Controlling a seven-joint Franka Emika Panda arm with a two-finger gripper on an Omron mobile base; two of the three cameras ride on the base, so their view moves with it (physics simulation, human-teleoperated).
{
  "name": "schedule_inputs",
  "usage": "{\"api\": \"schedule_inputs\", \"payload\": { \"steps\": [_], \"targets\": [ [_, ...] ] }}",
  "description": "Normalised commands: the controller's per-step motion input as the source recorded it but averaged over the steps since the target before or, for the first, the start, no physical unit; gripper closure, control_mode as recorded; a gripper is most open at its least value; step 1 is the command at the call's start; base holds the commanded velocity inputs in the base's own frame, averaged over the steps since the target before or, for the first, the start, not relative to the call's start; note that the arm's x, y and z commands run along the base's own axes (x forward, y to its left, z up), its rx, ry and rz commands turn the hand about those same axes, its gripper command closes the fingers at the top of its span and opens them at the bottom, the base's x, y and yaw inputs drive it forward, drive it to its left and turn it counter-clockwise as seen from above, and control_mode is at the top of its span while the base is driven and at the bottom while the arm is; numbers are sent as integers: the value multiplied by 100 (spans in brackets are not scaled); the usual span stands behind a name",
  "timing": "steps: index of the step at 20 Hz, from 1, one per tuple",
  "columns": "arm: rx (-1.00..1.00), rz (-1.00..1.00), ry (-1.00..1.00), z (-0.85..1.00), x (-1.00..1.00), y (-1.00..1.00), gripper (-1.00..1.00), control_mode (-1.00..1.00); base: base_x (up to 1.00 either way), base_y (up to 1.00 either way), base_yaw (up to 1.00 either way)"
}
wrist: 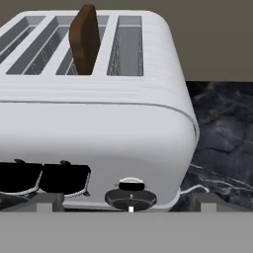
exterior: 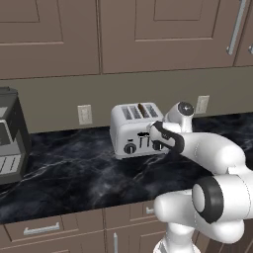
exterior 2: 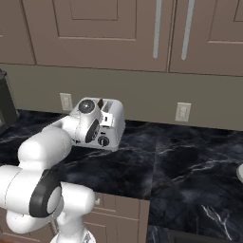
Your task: Start the toaster. Once the lever pops up, take the bread to the plate on the dining counter.
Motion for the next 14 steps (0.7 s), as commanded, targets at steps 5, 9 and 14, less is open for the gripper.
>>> {"api": "schedule_inputs", "payload": {
  "steps": [5, 9, 14],
  "targets": [
    [0, 0, 0, 0, 6, 0, -100, -100, 0, 0, 0],
    [0, 0, 0, 0, 16, 0, -100, -100, 0, 0, 0],
    [0, 0, 0, 0, 9, 0, -100, -100, 0, 0, 0]
  ]
}}
